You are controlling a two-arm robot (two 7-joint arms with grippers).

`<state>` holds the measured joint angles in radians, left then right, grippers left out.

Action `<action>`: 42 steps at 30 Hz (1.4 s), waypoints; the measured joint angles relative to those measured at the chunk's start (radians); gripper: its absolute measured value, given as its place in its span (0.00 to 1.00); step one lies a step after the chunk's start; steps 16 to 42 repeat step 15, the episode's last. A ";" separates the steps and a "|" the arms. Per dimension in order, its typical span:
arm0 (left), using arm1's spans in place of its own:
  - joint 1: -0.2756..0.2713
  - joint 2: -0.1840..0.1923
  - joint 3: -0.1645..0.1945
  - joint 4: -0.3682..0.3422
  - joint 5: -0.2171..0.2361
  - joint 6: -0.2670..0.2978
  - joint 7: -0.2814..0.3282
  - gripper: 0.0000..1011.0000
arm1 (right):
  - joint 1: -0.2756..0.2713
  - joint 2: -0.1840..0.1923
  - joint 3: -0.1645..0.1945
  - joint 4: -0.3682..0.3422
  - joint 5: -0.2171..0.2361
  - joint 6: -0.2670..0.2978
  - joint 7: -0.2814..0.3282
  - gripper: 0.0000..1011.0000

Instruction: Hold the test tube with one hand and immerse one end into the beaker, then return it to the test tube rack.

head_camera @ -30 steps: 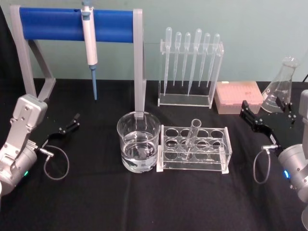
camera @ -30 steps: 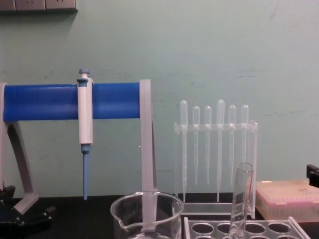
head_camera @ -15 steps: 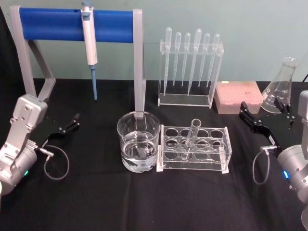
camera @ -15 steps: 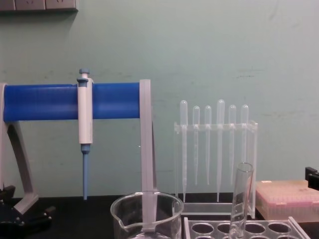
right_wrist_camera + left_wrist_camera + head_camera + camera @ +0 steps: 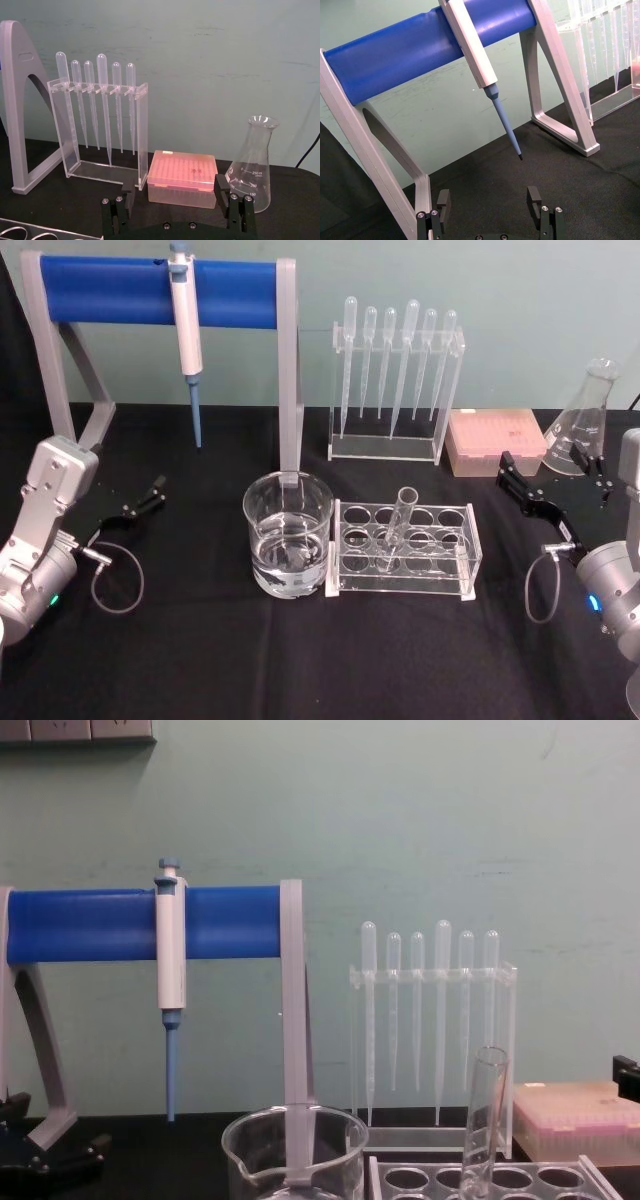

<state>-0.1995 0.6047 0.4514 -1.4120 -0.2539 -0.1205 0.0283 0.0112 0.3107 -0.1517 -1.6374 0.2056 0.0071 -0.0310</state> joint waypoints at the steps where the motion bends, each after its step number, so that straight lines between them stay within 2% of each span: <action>1: 0.000 0.000 0.000 0.000 0.000 0.000 0.000 0.99 | 0.000 0.000 0.000 0.000 0.000 0.000 0.000 0.99; 42: 0.000 0.000 0.000 0.000 0.000 0.000 0.000 0.99 | 0.000 0.000 0.000 0.000 0.000 -0.001 -0.002 0.99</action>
